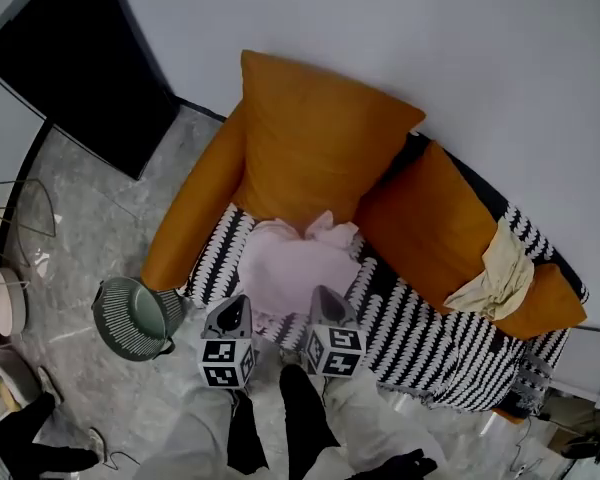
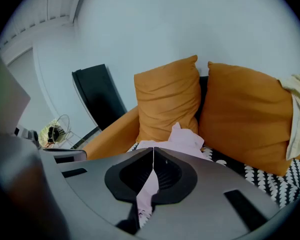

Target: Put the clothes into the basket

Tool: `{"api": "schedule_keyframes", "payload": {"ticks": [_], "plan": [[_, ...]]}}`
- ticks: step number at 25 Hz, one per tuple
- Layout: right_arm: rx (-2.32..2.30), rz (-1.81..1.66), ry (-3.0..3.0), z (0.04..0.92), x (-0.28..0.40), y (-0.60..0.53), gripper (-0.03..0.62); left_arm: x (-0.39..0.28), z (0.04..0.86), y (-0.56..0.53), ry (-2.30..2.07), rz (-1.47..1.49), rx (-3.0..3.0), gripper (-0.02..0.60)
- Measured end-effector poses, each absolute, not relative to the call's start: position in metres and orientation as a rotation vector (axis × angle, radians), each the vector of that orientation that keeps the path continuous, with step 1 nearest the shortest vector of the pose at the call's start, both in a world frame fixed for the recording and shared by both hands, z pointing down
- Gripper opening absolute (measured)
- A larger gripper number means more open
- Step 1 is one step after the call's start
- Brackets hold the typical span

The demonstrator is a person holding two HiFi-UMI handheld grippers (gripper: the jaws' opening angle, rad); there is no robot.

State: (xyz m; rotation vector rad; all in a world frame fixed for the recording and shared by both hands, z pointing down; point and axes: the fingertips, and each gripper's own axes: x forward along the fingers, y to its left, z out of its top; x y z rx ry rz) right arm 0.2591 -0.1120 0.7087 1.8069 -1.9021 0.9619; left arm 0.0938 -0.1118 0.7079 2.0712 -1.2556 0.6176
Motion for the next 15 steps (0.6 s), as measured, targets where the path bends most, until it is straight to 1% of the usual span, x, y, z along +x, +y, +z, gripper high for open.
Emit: {"api": "schedule_keyframes", "payload": {"ticks": [4,11,12,13,14,15], "plan": [[1.762,0.973,-1.903,0.74,0.261,-0.116,0.025,0.097,0.737,-0.106,-1.267,0.621,2.017,0.0],[1.657,0.966,-1.949,0.769,0.25,-0.137,0.029,0.104,0.746,-0.125,-1.301,0.604,2.012,0.0],[1.642,0.964,-1.954,0.772,0.247,-0.139,0.044,0.104,0.746,-0.128,-1.306,0.601,2.012,0.0],[1.624,0.963,-1.957,0.776,0.245,-0.142,0.095,0.104,0.747,-0.131,-1.311,0.6,2.011,0.0],[1.606,0.96,-1.958,0.78,0.242,-0.144,0.114,0.103,0.749,-0.133,-1.317,0.599,2.009,0.0],[1.586,0.955,-1.959,0.785,0.239,-0.146,0.12,0.101,0.75,-0.135,-1.325,0.598,2.005,0.0]]}}
